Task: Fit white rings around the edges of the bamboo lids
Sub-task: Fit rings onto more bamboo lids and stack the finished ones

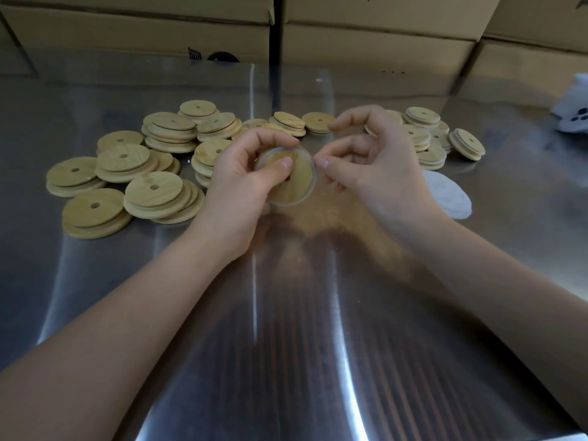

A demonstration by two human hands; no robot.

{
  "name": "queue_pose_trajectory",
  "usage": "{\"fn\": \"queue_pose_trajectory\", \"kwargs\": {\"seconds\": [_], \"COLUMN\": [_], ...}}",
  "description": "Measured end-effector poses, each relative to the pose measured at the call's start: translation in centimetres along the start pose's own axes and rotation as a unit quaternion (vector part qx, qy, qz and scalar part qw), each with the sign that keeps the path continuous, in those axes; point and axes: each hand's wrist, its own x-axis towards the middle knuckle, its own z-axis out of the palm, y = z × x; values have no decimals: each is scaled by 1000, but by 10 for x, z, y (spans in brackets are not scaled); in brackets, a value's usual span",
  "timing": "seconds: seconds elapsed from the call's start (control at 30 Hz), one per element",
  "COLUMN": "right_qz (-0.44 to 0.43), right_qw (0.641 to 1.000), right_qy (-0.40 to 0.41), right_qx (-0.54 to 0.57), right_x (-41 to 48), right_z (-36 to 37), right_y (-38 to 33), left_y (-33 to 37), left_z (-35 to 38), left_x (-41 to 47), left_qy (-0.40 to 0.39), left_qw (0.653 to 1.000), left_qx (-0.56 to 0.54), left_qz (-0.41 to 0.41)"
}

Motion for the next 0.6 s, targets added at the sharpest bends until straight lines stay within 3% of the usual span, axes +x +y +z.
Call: {"fn": "queue_pose_trajectory", "kwargs": {"seconds": [0.6], "right_qz": [-82], "right_qw": [990], "right_qy": [-12], "right_qx": [-112], "right_x": [-9], "right_z": [7], "right_y": [2], "left_y": [-3], "left_z": [-1], "left_x": [4], "left_qy": [52], "left_qw": [990], "left_qx": [-104], "left_qz": [-82]}}
